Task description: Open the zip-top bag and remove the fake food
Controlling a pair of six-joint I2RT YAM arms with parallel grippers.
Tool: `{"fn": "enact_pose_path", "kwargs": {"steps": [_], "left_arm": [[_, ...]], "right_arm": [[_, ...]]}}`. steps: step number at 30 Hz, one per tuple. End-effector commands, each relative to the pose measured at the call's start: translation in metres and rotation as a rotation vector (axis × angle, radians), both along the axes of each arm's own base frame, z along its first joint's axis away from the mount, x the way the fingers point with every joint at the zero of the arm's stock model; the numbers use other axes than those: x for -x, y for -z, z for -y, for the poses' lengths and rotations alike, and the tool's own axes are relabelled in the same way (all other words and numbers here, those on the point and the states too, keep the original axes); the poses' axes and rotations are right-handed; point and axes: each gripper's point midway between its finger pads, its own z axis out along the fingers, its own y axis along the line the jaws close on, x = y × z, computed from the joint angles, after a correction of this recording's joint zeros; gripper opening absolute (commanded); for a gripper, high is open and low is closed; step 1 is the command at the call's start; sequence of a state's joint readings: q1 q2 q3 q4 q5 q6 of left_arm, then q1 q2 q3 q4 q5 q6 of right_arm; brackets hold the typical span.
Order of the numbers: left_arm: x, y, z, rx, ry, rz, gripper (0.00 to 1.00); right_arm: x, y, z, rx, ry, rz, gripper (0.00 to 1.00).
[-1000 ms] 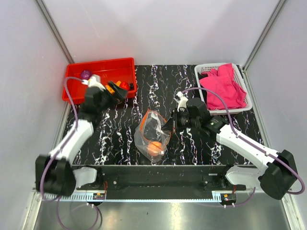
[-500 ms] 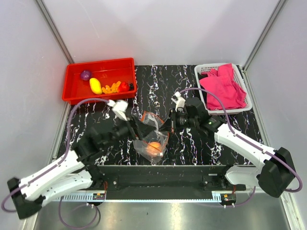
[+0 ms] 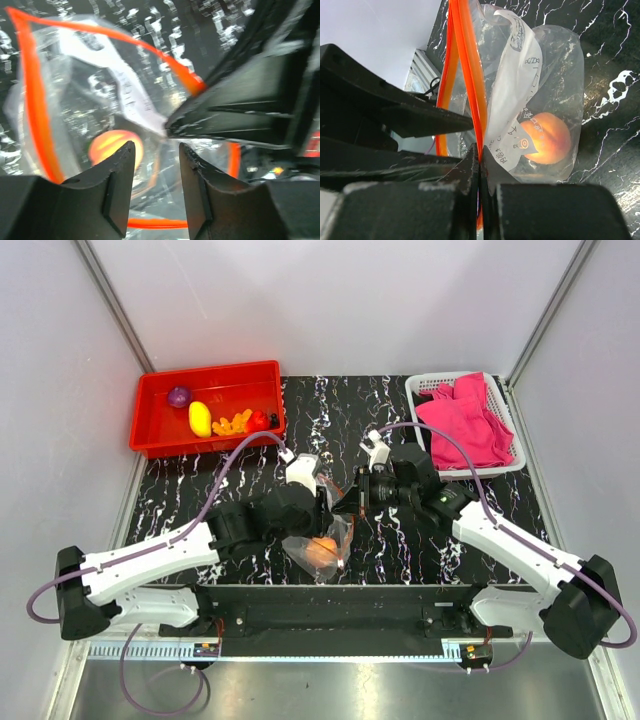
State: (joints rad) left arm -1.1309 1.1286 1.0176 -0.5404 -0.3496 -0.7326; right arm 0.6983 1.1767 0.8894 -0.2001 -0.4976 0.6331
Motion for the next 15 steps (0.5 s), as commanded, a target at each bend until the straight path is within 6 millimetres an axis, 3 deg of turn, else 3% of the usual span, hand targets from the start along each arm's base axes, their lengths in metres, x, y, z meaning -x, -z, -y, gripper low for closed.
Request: {"fn": "enact_pose_path", "kwargs": {"steps": [1, 3, 6, 7, 15], "left_arm": [[-0.007, -0.013, -0.013, -0.094, 0.003, 0.067, 0.43], [-0.001, -0.012, -0.01, -0.125, 0.098, 0.081, 0.51], [0.002, -0.01, -0.005, -0.153, 0.209, 0.063, 0.55], [0.006, -0.01, -0.001, -0.141, 0.254, 0.049, 0.56], [-0.007, -0.005, -0.012, -0.189, 0.344, 0.081, 0.45]], "right_arm": [[-0.002, -0.015, -0.005, -0.026, -0.053, 0.067, 0.0], [-0.002, -0.017, -0.006, -0.022, -0.071, 0.082, 0.0], [0.001, -0.019, -0.01, -0.013, -0.15, 0.116, 0.0], [0.001, -0.028, -0.014, -0.024, -0.186, 0.147, 0.0], [0.022, -0.042, -0.033, -0.115, -0.468, 0.155, 0.0]]}}
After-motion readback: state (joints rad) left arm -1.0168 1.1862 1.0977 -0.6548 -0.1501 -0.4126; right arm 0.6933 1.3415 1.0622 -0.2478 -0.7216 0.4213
